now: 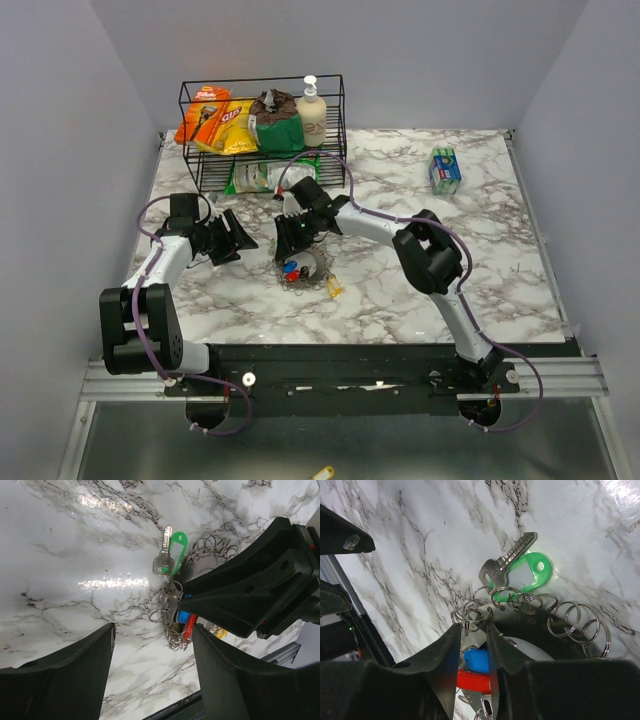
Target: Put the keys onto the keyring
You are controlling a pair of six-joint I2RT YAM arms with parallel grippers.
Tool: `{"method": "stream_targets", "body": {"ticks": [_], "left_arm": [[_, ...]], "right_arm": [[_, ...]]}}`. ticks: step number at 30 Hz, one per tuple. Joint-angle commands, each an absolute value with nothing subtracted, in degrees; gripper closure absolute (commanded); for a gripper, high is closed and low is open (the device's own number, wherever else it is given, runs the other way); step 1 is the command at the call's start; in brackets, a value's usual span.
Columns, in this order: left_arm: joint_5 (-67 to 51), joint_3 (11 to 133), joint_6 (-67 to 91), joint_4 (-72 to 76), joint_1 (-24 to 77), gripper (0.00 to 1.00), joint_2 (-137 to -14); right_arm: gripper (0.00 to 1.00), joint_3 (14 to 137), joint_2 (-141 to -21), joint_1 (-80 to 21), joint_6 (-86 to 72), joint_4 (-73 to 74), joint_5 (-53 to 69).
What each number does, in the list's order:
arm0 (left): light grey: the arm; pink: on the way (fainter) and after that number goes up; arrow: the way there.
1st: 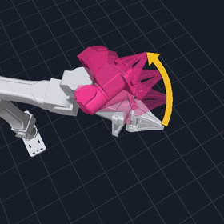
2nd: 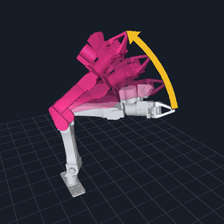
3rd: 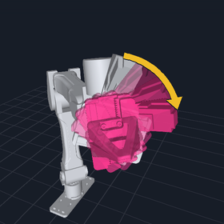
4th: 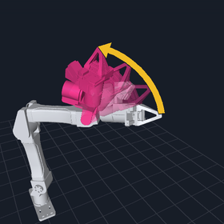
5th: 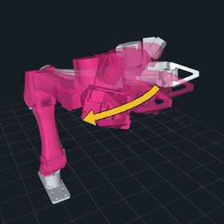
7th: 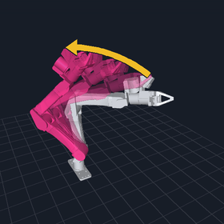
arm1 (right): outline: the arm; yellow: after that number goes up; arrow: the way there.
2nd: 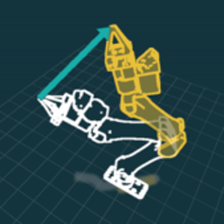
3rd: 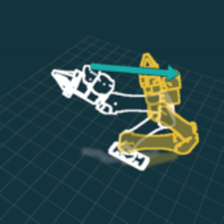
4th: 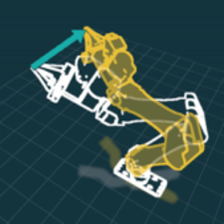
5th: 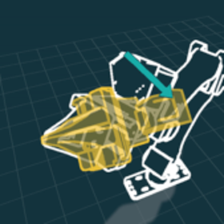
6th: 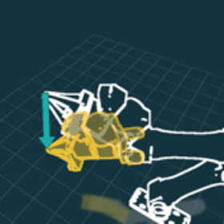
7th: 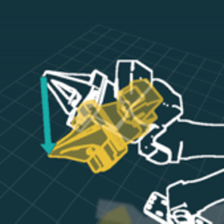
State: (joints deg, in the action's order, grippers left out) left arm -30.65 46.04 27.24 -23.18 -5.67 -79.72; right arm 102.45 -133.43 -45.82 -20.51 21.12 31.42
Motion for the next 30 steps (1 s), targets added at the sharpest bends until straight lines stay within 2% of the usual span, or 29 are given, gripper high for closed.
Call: {"method": "stream_targets", "body": {"ticks": [1, 10, 14, 16, 30], "left_arm": [[-32.34, 46.32, 26.54, -22.32, -6.06, 0.28, -79.98], [-32.34, 46.23, 26.54, -22.33, -5.98, 0.28, -79.72], [-32.34, 46.23, 26.63, -22.5, -5.98, 0.28, -79.63], [-32.34, 46.23, 26.46, -22.41, -6.06, 0.28, -79.37], [-36.73, 45.09, 26.72, -19.95, -6.06, 0.28, -75.15]], "right_arm": [[0.64, 101.69, -132.89, -47.11, -19.86, 23.03, 31.38], [0.68, 102.04, -134.03, -47.9, -20.39, 23.12, 30.76], [0.91, 101.69, -133.86, -47.9, -20.39, 23.12, 29.8], [0.99, 101.43, -133.51, -47.9, -20.13, 23.12, 29.62], [1.0, 95.37, -123.94, -47.73, -15.38, 20.66, 28.82]]}}
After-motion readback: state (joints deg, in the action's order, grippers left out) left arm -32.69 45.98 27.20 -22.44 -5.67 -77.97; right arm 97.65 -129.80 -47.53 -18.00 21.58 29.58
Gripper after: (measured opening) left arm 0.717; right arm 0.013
